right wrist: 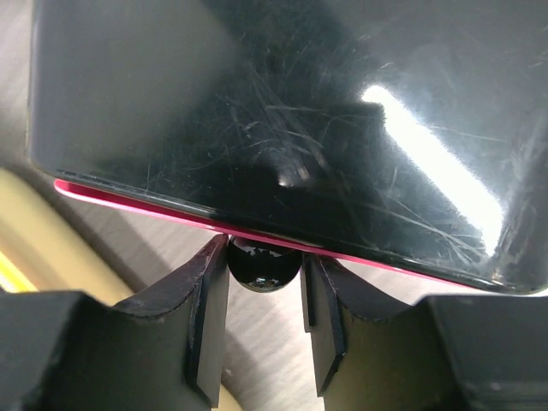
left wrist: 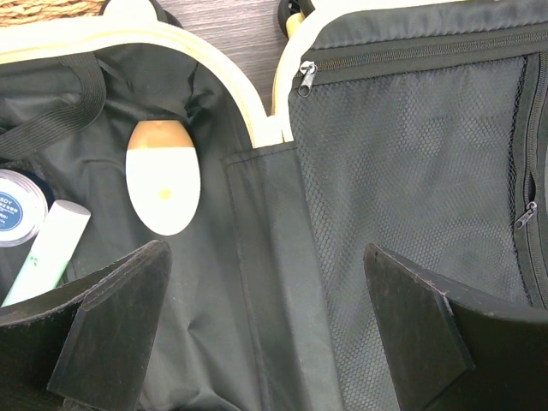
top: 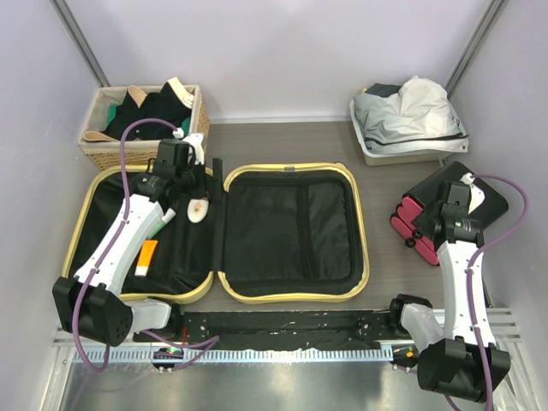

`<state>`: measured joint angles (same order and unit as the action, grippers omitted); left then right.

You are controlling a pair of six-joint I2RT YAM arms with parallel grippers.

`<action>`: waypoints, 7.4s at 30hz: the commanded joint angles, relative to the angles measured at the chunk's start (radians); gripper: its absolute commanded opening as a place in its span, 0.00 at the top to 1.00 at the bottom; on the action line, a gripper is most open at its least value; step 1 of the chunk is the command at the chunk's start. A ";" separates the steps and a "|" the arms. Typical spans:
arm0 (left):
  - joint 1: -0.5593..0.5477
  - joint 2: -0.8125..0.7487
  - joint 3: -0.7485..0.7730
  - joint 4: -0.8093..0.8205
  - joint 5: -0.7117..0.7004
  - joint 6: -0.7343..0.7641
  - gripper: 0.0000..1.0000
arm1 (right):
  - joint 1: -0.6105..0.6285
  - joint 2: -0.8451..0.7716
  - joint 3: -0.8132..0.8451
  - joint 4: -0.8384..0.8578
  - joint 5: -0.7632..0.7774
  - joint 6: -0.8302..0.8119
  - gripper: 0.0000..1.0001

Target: Open, take out, and arrange the luggage

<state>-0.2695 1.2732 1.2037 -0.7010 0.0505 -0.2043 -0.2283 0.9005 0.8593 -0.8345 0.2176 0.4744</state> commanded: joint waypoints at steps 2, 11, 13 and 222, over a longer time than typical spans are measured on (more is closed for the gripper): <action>0.006 -0.029 -0.004 0.038 0.017 0.002 0.00 | 0.046 0.000 -0.002 0.215 -0.141 0.024 0.99; 0.006 -0.029 -0.007 0.043 0.023 0.002 0.00 | 0.213 0.077 0.035 0.313 -0.035 0.101 0.99; 0.004 -0.031 -0.009 0.044 0.022 0.000 0.00 | 0.268 0.080 0.041 0.316 0.006 0.128 0.99; 0.222 0.045 -0.005 0.141 -0.072 -0.173 0.00 | 0.825 0.416 0.501 -0.216 0.577 -0.438 0.23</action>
<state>-0.0925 1.3586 1.2430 -0.5392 0.0360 -0.4091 0.6064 1.3106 1.2922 -1.0626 0.7540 0.0158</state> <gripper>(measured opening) 0.996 0.707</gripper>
